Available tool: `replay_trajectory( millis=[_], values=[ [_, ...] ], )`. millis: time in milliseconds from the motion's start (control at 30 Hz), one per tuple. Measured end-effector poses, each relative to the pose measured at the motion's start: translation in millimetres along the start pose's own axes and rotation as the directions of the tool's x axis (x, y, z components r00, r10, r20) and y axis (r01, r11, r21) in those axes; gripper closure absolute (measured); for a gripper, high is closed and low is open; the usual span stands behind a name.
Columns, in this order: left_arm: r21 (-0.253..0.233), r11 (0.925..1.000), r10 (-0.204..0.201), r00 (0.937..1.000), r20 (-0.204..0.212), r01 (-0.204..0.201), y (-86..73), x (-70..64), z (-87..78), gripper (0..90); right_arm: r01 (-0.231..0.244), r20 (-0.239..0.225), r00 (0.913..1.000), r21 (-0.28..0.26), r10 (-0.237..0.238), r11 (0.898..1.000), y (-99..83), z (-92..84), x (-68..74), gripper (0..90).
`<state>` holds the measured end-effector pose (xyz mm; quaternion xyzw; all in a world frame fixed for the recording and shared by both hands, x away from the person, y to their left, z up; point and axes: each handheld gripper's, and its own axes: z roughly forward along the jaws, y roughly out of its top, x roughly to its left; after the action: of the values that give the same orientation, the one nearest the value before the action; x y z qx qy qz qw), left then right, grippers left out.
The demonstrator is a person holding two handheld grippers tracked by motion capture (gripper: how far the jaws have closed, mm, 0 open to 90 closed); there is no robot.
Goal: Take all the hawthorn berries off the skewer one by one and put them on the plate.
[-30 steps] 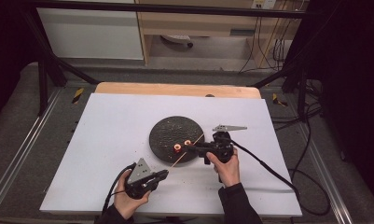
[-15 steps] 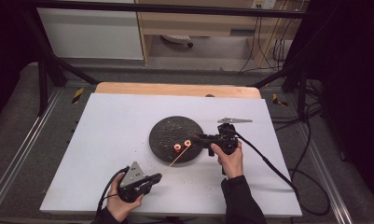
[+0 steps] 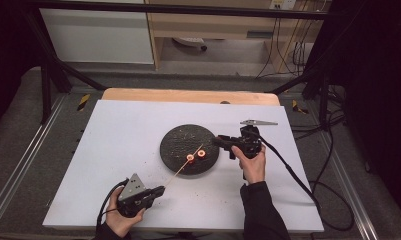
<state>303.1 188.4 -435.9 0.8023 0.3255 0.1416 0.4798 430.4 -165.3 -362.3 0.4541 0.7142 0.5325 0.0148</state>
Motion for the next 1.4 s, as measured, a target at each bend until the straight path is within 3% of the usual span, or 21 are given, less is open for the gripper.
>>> replay_trajectory(
  millis=[300, 600, 933, 1400],
  values=[
    [-0.015, 0.9984, -0.054, 0.9979, -0.034, 0.054, -0.2, 18.6, -8.6, 88.0, 0.003, 0.01, 0.9999, 0.011, -0.003, 1.0, 1.6, 11.5, 0.2, 60.2],
    [-0.024, 0.9962, -0.085, 0.9946, -0.06, 0.084, -1.1, 29.0, -11.7, 88.0, 0.0, 0.018, 0.9998, 0.039, -0.001, 0.999, 6.9, 46.3, 4.9, 60.2],
    [-0.031, 0.9949, -0.098, 0.9924, -0.075, 0.096, -0.9, 31.4, -13.5, 88.0, -0.013, 0.044, 0.999, 0.073, 0.01, 0.997, 8.2, 81.7, 2.9, 60.2],
    [-0.025, 0.9953, -0.095, 0.9927, -0.075, 0.093, -1.5, 30.7, -12.1, 88.0, -0.049, 0.087, 0.9955, 0.122, 0.038, 0.991, -5.5, 112.8, -10.1, 60.2]
  ],
)
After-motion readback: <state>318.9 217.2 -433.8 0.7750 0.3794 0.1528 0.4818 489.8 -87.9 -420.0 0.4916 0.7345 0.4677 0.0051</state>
